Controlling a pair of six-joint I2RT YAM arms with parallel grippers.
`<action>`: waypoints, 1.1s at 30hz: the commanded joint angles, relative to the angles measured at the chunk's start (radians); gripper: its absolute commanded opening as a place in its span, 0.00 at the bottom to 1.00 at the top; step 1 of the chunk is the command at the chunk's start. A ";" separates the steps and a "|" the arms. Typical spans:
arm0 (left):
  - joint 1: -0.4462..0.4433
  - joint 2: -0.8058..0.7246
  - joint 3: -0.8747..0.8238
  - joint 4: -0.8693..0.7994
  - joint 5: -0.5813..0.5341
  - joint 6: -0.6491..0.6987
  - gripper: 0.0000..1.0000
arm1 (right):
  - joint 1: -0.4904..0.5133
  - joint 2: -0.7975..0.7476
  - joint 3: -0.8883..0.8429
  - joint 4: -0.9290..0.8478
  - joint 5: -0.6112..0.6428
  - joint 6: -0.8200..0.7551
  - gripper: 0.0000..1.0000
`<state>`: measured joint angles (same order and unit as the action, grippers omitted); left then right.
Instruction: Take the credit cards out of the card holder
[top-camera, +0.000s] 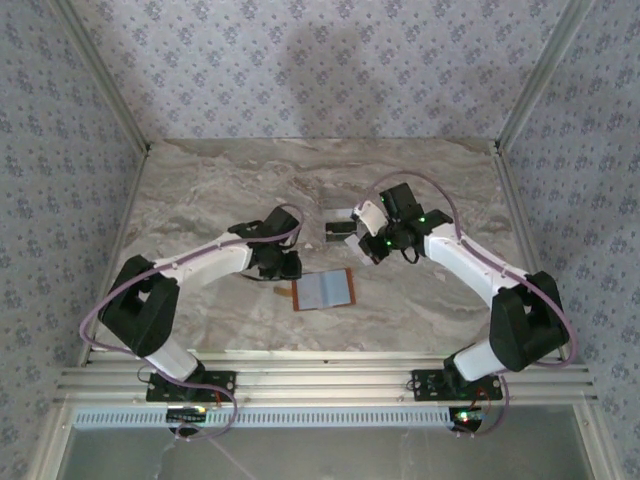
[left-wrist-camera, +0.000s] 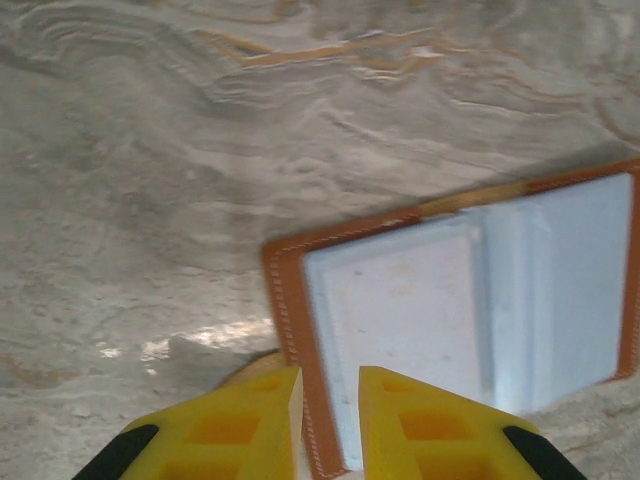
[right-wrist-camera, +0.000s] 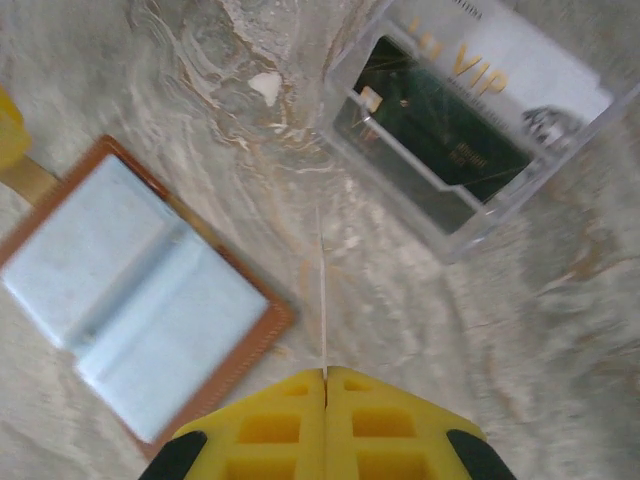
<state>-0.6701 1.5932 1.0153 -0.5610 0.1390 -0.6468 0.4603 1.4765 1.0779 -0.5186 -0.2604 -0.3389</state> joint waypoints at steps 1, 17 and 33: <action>0.021 -0.007 -0.033 0.035 0.056 -0.025 0.23 | -0.013 0.051 0.096 -0.078 0.085 -0.293 0.00; 0.019 0.113 -0.021 0.062 0.124 0.010 0.23 | -0.054 0.340 0.565 -0.373 -0.042 -0.681 0.00; 0.006 0.180 0.031 0.051 0.128 0.022 0.22 | -0.059 0.606 0.909 -0.512 -0.027 -0.823 0.00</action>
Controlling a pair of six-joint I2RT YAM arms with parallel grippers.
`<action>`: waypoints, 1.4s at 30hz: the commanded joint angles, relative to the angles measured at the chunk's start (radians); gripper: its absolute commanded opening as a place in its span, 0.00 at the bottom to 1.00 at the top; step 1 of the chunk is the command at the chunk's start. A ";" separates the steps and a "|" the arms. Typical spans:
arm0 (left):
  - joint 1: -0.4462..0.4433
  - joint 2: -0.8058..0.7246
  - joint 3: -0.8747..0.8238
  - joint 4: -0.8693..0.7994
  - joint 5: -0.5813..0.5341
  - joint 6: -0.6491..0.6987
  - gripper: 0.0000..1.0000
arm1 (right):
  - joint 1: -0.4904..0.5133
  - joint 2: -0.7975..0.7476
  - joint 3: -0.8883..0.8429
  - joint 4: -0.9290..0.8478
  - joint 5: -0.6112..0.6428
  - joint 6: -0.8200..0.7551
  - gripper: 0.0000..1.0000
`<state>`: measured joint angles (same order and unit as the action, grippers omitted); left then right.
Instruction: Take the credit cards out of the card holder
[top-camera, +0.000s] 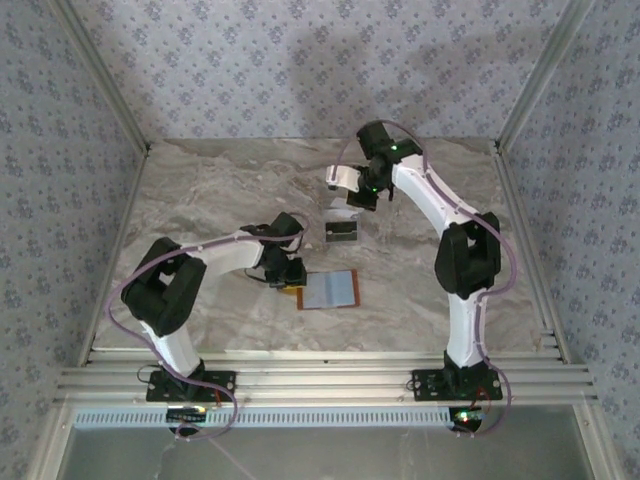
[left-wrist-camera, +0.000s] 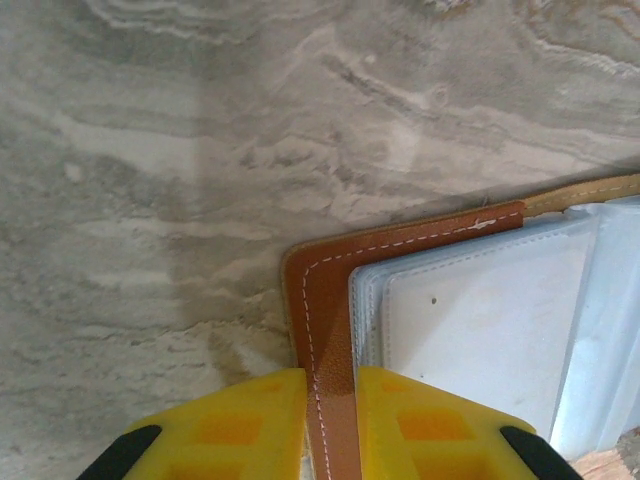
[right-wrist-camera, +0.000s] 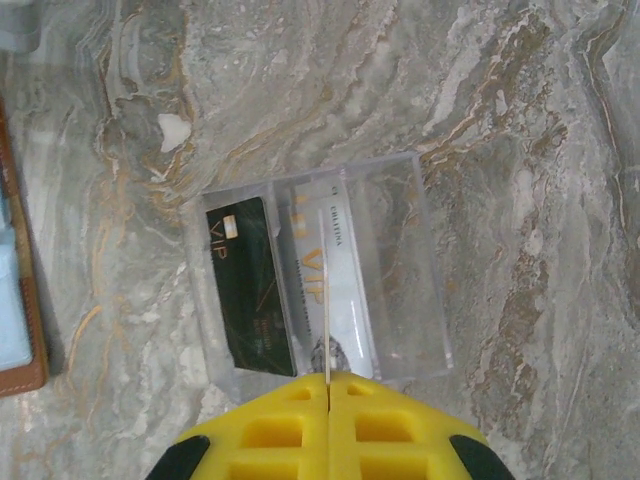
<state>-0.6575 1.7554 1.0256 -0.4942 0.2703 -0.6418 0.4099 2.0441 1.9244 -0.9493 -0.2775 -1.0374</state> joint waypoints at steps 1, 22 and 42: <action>-0.007 0.017 0.022 -0.020 -0.007 0.016 0.22 | -0.008 0.052 0.079 -0.086 -0.009 -0.131 0.00; -0.006 -0.074 0.021 -0.075 -0.084 -0.002 0.22 | -0.002 0.284 0.294 -0.151 0.034 -0.224 0.00; -0.005 -0.095 -0.002 -0.083 -0.097 0.004 0.22 | 0.026 0.351 0.349 -0.241 0.049 -0.218 0.00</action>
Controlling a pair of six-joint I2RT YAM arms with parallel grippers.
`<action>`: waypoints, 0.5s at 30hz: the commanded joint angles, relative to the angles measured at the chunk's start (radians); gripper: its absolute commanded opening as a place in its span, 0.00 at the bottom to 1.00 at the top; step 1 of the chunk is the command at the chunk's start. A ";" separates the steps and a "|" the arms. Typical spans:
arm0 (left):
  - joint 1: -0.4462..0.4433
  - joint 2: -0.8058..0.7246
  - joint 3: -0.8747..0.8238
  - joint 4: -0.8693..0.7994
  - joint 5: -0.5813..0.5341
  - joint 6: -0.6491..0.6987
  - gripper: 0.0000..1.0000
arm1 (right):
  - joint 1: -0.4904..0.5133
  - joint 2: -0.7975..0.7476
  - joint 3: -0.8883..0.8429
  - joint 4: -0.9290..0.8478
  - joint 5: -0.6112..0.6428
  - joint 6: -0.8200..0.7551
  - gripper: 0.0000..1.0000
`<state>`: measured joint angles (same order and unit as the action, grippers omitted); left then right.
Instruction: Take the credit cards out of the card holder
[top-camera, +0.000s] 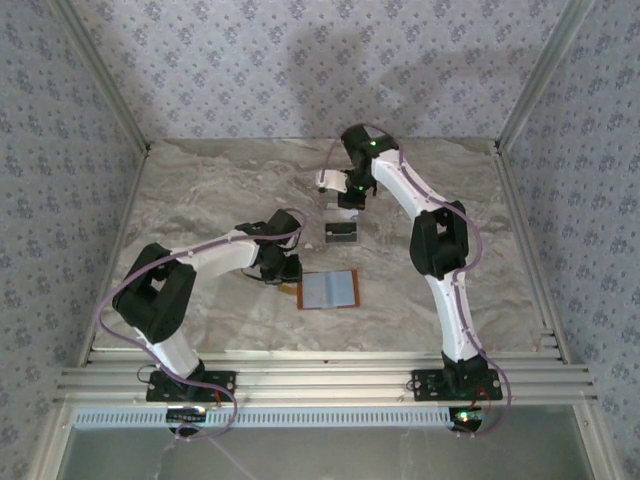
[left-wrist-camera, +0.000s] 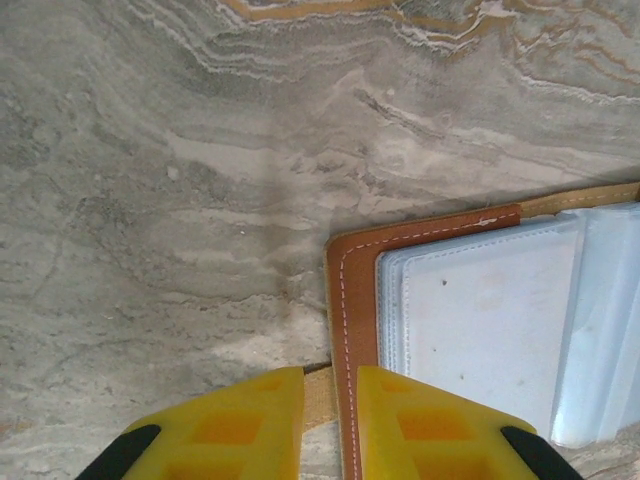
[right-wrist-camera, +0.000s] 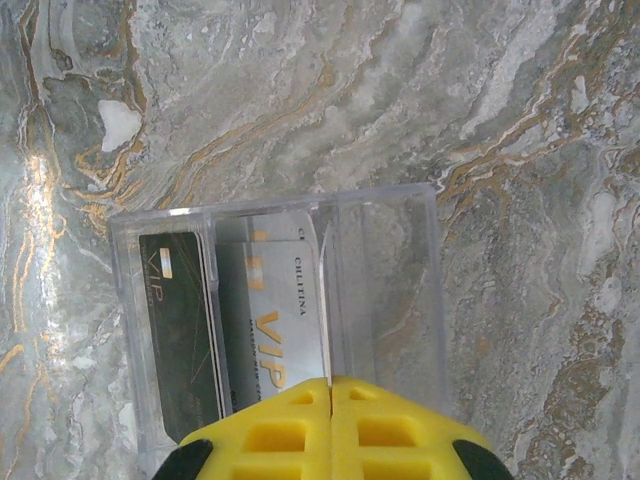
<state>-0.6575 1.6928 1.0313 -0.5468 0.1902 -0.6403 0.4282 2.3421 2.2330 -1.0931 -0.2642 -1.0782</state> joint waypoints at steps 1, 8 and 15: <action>-0.006 -0.033 -0.009 -0.031 -0.018 0.001 0.22 | 0.007 0.060 0.046 -0.094 0.036 -0.174 0.00; -0.006 -0.037 -0.005 -0.043 -0.025 0.002 0.22 | 0.008 0.085 0.065 -0.062 0.047 -0.165 0.00; -0.004 -0.042 0.000 -0.051 -0.032 0.002 0.22 | 0.008 0.073 0.066 0.028 0.086 -0.139 0.22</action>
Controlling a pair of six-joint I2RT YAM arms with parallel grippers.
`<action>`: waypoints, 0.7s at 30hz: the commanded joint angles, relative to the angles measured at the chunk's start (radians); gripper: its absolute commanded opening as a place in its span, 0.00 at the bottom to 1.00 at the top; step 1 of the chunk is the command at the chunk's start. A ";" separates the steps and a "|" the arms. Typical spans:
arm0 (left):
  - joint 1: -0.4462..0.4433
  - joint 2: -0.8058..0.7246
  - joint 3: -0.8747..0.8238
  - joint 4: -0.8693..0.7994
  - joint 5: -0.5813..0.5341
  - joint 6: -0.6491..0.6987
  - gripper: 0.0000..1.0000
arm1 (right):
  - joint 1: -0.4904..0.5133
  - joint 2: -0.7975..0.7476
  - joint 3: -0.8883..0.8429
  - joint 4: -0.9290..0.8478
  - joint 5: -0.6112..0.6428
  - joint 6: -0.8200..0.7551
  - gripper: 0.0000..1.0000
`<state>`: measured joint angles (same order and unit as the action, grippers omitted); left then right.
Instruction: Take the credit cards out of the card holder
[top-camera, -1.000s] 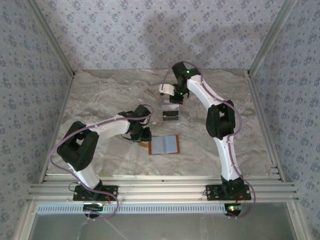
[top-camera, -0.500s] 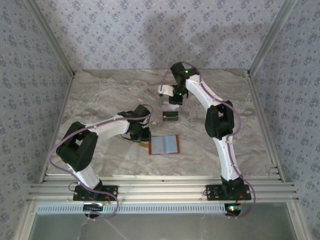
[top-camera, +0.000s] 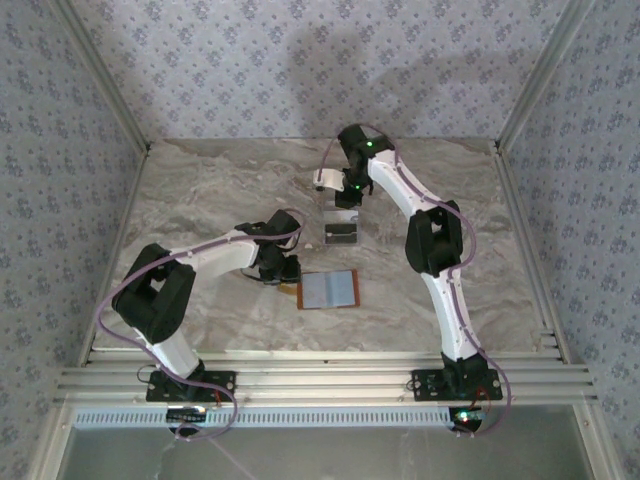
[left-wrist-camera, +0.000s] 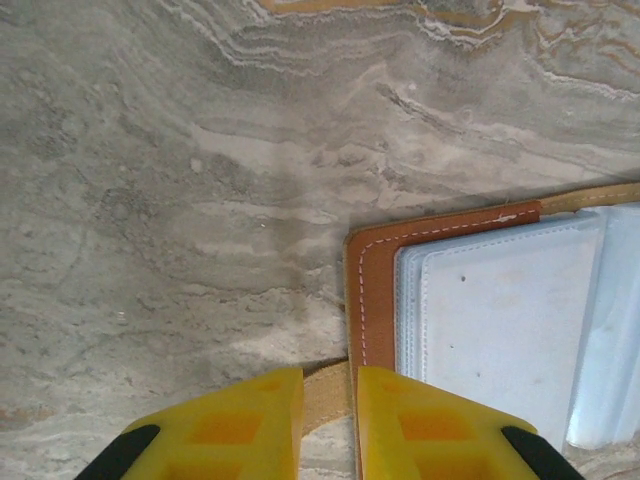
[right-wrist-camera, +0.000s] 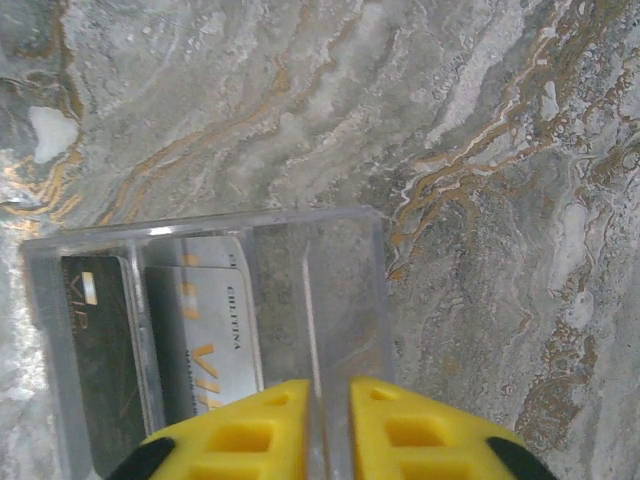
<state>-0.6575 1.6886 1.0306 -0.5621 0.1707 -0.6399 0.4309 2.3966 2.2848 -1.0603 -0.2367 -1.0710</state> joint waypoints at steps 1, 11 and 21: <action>-0.004 -0.038 0.001 -0.036 -0.014 0.002 0.22 | 0.006 0.016 0.013 0.007 0.064 -0.145 0.22; -0.004 -0.049 0.000 -0.041 -0.021 0.005 0.22 | 0.008 -0.034 -0.024 0.155 0.100 -0.114 0.33; -0.001 -0.059 0.002 -0.042 -0.027 0.008 0.22 | 0.004 -0.091 -0.117 0.293 0.098 -0.062 0.38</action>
<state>-0.6571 1.6657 1.0306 -0.5766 0.1585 -0.6399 0.4309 2.3562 2.1895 -0.8051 -0.1585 -1.0973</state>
